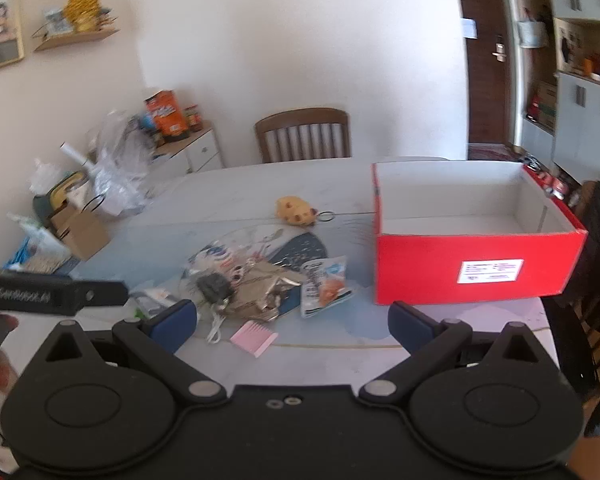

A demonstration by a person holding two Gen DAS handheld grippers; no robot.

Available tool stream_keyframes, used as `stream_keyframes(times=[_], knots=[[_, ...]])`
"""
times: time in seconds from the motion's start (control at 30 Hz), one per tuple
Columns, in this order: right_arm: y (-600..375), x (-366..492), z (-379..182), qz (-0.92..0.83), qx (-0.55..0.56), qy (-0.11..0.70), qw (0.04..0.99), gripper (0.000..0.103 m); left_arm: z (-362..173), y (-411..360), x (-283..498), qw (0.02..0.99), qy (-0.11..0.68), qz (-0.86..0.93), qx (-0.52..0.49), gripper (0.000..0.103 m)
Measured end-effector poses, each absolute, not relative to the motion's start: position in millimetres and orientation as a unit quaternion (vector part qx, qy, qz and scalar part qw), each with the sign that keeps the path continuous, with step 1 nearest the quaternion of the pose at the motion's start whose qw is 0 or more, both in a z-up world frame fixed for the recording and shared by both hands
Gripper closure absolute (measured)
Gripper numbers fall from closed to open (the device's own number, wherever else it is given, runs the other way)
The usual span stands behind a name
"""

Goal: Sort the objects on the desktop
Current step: 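Move both tools toward the pile of items on the table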

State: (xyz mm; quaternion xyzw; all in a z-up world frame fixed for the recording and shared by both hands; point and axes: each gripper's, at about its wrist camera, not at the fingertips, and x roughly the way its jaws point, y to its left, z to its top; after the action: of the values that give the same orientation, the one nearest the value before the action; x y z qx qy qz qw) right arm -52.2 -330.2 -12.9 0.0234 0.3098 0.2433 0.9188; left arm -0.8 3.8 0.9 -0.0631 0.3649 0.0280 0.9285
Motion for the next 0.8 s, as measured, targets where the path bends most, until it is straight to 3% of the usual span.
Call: stream_keyframes(times=[0.8], knots=[[-251, -12, -73, 0.268, -0.024, 0.377, 0.887, 0.005, -57, 46, 54, 0.92, 0.39, -0.023, 0.022, 0.0]])
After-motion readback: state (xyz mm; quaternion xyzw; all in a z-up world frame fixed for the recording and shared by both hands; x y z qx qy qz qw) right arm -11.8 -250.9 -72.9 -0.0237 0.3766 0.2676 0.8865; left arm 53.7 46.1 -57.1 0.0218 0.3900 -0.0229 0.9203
